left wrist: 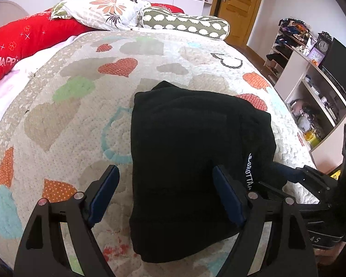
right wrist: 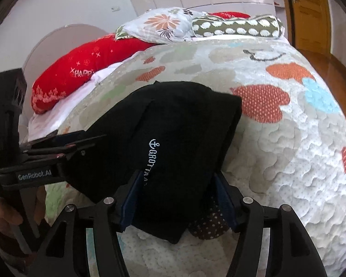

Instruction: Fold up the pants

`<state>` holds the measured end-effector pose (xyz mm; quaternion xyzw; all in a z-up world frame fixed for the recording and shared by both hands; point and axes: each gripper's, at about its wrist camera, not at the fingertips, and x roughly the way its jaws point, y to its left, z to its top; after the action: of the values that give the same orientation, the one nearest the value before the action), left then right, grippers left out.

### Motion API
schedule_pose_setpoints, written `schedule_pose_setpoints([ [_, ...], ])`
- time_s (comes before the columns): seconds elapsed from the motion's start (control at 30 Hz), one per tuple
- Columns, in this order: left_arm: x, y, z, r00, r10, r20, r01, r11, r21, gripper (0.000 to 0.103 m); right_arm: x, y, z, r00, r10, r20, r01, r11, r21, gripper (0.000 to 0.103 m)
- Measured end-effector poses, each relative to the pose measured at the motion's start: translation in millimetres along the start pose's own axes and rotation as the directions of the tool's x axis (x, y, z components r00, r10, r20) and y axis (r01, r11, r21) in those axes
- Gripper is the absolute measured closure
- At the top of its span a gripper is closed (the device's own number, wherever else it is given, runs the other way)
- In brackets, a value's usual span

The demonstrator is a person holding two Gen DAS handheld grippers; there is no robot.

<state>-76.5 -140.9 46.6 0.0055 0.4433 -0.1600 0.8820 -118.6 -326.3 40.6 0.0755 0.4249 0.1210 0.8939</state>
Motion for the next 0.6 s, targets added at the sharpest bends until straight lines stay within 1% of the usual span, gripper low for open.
schedule_pose_setpoints([
  [0.03,-1,0,1,1.000,-0.002,-0.001,0.002,1.000,-0.001,0.020,-2,2,2,1.000,-0.015,-0.004,0.015,1.000,-0.009,0.040],
  [0.1,-4,0,2,1.000,-0.002,0.007,0.002,1.000,-0.002,0.020,-8,3,5,1.000,-0.013,0.002,0.013,1.000,-0.009,0.040],
  [0.23,-8,-2,5,1.000,0.008,0.028,-0.009,1.000,0.009,0.019,-21,6,13,0.999,-0.024,0.046,0.025,1.000,-0.010,0.038],
  [0.27,-8,-2,5,0.999,0.013,0.034,-0.013,1.000,0.008,0.019,-23,6,15,0.998,-0.025,0.051,0.025,1.000,-0.005,0.035],
  [0.3,-8,-2,5,0.999,0.014,0.037,-0.015,1.000,0.006,0.019,-24,6,17,0.998,-0.024,0.056,0.024,1.000,0.007,0.034],
  [0.37,-8,-2,5,0.999,0.015,0.042,-0.016,1.000,0.003,0.019,-25,6,18,0.997,-0.024,0.070,0.023,1.000,0.016,0.034],
  [0.5,-8,-1,5,0.998,0.028,0.057,-0.027,1.000,-0.011,0.019,-24,6,21,0.995,-0.051,0.092,0.049,0.999,0.022,0.034],
  [0.53,-9,0,5,0.997,0.032,0.065,-0.031,0.999,-0.015,0.019,-24,7,20,0.994,-0.059,0.096,0.057,0.998,0.024,0.032],
  [0.6,-13,0,5,0.995,0.046,0.090,-0.044,0.999,-0.024,0.019,-23,7,20,0.992,-0.073,0.099,0.071,0.997,0.027,0.025],
])
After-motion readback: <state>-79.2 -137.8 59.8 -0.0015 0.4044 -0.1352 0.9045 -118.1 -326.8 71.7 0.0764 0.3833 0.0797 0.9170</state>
